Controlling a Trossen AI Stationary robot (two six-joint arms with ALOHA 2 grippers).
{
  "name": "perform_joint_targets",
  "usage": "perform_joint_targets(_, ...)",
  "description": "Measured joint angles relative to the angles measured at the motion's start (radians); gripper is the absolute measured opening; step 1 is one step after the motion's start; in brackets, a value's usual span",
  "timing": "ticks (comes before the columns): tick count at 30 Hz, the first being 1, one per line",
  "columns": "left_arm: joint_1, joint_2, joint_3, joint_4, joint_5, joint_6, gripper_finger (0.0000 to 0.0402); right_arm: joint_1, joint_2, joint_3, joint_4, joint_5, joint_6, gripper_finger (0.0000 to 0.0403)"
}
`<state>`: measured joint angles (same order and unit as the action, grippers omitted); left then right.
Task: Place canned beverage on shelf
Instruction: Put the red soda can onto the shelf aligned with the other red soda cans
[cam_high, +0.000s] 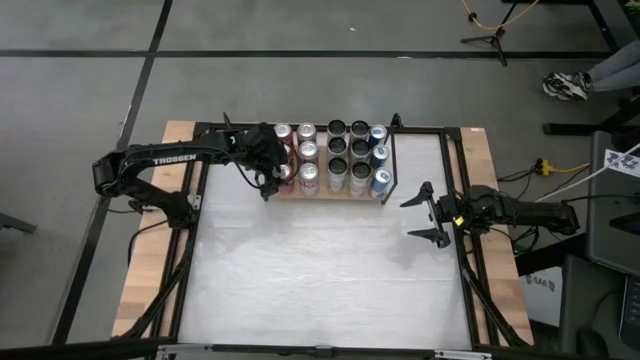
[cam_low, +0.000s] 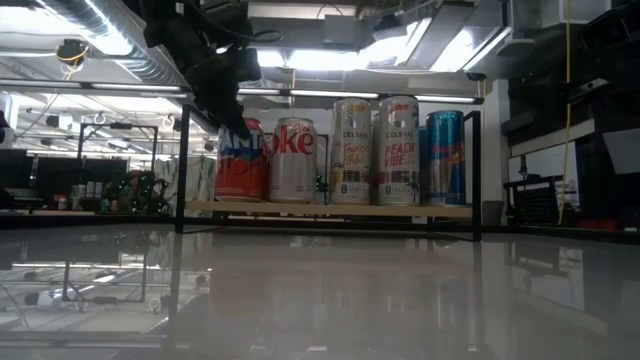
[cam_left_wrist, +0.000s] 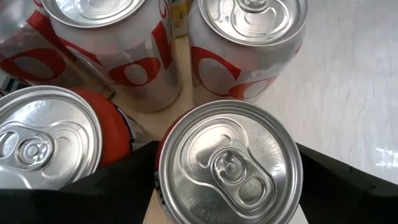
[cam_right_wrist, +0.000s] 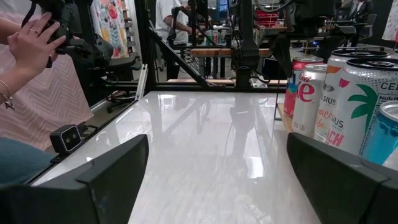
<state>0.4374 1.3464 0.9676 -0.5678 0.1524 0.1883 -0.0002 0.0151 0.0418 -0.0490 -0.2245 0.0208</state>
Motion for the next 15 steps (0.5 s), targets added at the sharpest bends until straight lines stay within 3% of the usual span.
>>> perform_joint_targets(15, 0.000, -0.006, 0.000, -0.004, 0.003, 0.004, 0.0323, 0.000, 0.000, 0.000, 0.000, 0.000, 0.000, 0.0379)
